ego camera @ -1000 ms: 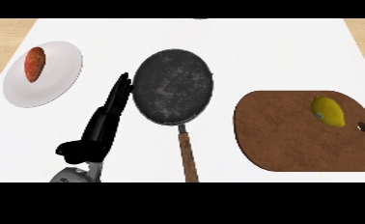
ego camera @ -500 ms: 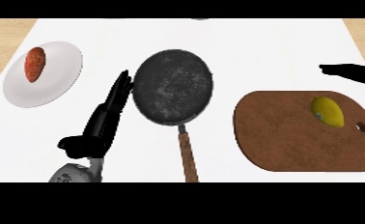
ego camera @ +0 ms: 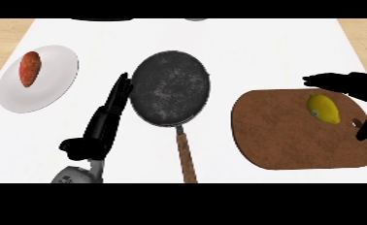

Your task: Pick the lemon from the cutting board and place it in the pan

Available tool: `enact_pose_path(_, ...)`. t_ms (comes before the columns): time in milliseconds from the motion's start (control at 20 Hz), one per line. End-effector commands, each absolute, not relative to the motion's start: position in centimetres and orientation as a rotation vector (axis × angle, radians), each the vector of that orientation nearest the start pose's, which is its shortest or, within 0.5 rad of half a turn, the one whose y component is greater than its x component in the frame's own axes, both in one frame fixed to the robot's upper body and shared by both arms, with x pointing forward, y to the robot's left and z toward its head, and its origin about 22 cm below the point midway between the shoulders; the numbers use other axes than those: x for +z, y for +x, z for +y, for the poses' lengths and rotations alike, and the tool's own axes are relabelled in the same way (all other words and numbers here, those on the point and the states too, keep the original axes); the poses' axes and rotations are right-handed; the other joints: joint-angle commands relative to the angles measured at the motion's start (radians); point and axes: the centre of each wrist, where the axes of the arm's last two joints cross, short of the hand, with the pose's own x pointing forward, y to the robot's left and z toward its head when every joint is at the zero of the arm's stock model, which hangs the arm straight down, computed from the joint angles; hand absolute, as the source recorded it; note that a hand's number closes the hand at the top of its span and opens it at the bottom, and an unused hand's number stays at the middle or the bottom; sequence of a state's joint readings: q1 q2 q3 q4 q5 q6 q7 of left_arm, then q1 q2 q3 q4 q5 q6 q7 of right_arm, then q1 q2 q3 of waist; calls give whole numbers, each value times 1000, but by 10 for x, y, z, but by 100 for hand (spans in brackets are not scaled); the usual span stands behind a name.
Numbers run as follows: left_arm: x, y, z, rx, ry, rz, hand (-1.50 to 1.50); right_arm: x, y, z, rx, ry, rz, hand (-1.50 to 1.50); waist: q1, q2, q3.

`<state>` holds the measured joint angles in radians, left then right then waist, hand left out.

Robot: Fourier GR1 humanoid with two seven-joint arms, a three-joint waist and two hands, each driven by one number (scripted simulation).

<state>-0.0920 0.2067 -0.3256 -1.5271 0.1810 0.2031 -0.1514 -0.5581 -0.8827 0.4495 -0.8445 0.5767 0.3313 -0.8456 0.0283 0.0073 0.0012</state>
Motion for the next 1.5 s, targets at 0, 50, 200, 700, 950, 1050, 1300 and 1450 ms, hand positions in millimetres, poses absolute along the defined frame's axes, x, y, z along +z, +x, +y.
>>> enact_pose_path(0, 0, 239, 200, -139, -66, -1710, 0, 87, 356, -410, 1760, -105, -1290, -150, -10, -4, -1)
enact_pose_path(50, 6, 237, 213, -142, -65, -1696, 0, 84, 342, -434, 1765, -108, -1290, -150, -11, -5, -1)
enact_pose_path(200, 22, 245, 196, -129, -60, -1709, 0, 68, 353, -415, 1745, -121, -1285, -150, -14, -6, -1)
enact_pose_path(700, 1, 240, 197, -144, -71, -1699, 0, 32, 355, -418, 1677, -99, -1305, -150, -8, -2, 0)
enact_pose_path(950, 17, 251, 191, -139, -79, -1705, 0, 35, 379, -388, 1715, -126, -1236, -150, -10, -3, 0)
enact_pose_path(1050, 12, 239, 173, -145, -73, -1711, 0, 22, 369, -397, 1725, -102, -1225, -150, -8, -2, 0)
enact_pose_path(1300, 17, 242, 207, -130, -88, -1696, 0, -6, 358, -381, 1926, -99, -1239, 150, -5, -1, 0)
enact_pose_path(1450, 8, 241, 214, -125, -76, -1698, 0, 17, 375, -379, 1934, -138, -1237, 150, -14, -4, -1)
